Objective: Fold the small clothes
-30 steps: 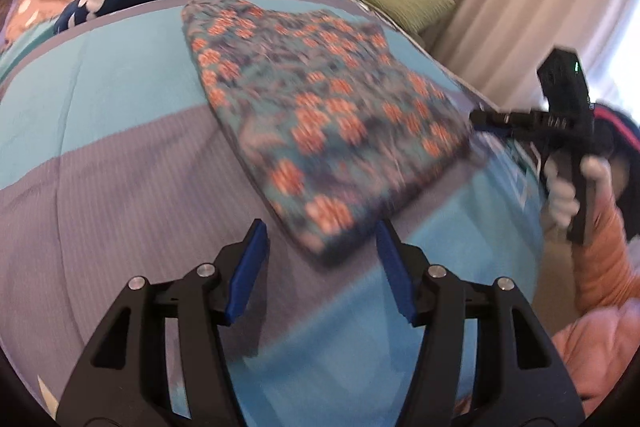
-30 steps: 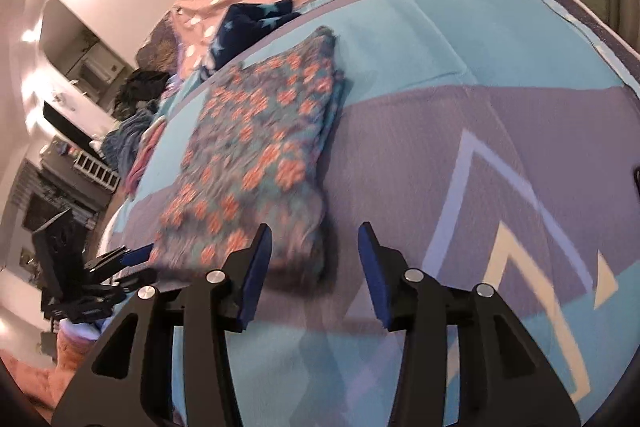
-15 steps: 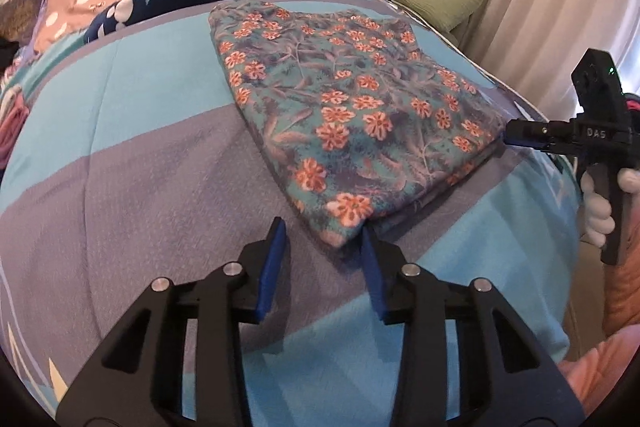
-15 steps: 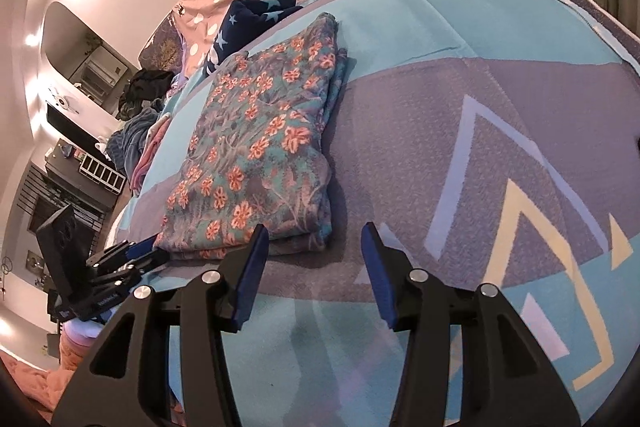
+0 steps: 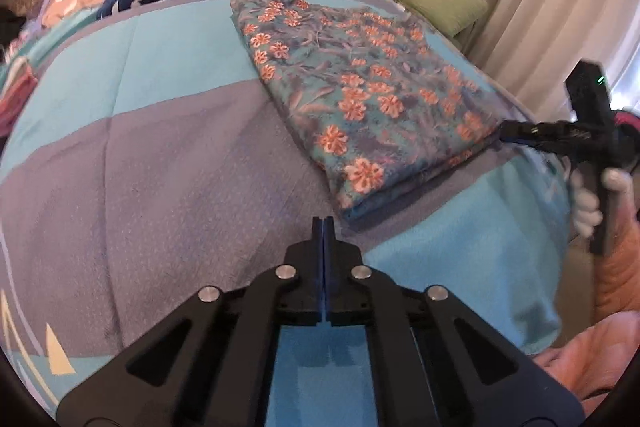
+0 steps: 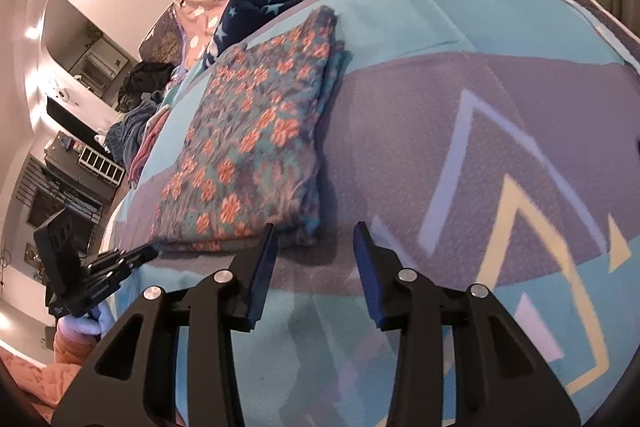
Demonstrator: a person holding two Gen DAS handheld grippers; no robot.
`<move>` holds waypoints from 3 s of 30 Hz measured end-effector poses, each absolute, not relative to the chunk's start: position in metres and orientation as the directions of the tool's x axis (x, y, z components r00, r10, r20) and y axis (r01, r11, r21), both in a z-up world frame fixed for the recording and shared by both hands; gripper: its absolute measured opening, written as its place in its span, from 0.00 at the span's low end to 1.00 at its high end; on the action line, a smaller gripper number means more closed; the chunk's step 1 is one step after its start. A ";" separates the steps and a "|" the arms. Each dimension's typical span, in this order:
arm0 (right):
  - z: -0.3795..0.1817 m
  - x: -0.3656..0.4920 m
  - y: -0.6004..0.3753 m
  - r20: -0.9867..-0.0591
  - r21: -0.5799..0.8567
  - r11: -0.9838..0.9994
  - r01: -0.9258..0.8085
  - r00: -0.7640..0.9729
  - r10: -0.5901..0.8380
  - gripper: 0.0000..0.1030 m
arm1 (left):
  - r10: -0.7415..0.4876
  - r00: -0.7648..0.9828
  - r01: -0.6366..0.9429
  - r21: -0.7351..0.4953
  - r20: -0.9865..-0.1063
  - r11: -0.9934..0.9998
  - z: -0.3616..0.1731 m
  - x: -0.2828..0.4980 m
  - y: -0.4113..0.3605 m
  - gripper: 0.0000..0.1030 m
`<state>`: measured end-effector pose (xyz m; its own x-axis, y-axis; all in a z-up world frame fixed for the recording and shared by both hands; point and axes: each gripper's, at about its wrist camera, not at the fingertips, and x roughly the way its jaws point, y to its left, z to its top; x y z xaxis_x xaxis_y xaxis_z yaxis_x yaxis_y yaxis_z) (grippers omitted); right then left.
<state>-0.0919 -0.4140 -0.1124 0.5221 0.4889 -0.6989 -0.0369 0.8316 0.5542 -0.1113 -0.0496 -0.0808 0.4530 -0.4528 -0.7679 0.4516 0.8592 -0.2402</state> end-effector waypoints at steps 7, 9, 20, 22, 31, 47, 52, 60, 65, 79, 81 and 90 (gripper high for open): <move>-0.099 -0.058 -0.416 -0.676 0.562 0.824 -0.071 0.535 0.507 0.50 | -0.507 0.509 0.491 -0.249 -0.696 0.835 -0.055 -0.086 -0.056 0.47; -0.102 -0.046 -0.415 -0.673 0.581 0.811 -0.073 0.518 0.528 0.50 | -0.505 0.499 0.484 -0.257 -0.704 0.836 -0.057 -0.071 -0.059 0.48; -0.117 -0.001 -0.415 -0.694 0.604 0.794 -0.069 0.444 0.567 0.50 | -0.536 0.394 0.449 -0.353 -0.746 0.821 -0.084 0.002 -0.063 0.48; -0.119 0.005 -0.416 -0.692 0.610 0.789 -0.072 0.437 0.574 0.50 | -0.543 0.381 0.454 -0.360 -0.749 0.815 -0.087 0.012 -0.066 0.48; -0.127 0.046 -0.414 -0.654 0.666 0.740 -0.092 0.404 0.639 0.52 | -0.581 0.322 0.462 -0.412 -0.747 0.785 -0.098 0.062 -0.073 0.49; -0.105 0.068 -0.394 -0.644 0.602 0.782 -0.164 0.479 0.596 0.17 | -0.574 0.397 0.449 -0.393 -0.716 0.802 -0.087 0.113 -0.091 0.16; -0.065 0.045 -0.395 -0.572 0.582 0.778 -0.235 0.562 0.598 0.14 | -0.596 0.465 0.504 -0.359 -0.654 0.786 -0.050 0.097 -0.095 0.14; -0.019 0.023 -0.406 -0.488 0.547 0.791 -0.273 0.664 0.566 0.13 | -0.620 0.537 0.595 -0.265 -0.572 0.759 0.008 0.078 -0.115 0.13; -0.002 0.028 -0.416 -0.455 0.538 0.798 -0.270 0.704 0.545 0.13 | -0.627 0.557 0.626 -0.221 -0.544 0.748 0.036 0.079 -0.128 0.12; 0.067 0.164 -0.461 -0.423 0.459 0.862 -0.215 0.800 0.425 0.13 | -0.594 0.642 0.651 -0.064 -0.485 0.757 0.122 0.196 -0.193 0.12; 0.072 0.196 -0.463 -0.429 0.454 0.870 -0.193 0.808 0.403 0.13 | -0.584 0.658 0.638 -0.059 -0.476 0.767 0.128 0.222 -0.199 0.12; 0.024 0.332 -0.458 -0.565 0.382 0.924 0.011 0.794 0.224 0.21 | -0.443 0.711 0.524 -0.009 -0.546 0.852 0.076 0.357 -0.234 0.31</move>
<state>0.3316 -0.4576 0.0242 0.7943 0.2243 -0.5646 0.0109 0.9239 0.3824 0.3570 -0.2338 0.0755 0.7114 -0.4426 -0.5458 0.5235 0.8520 -0.0085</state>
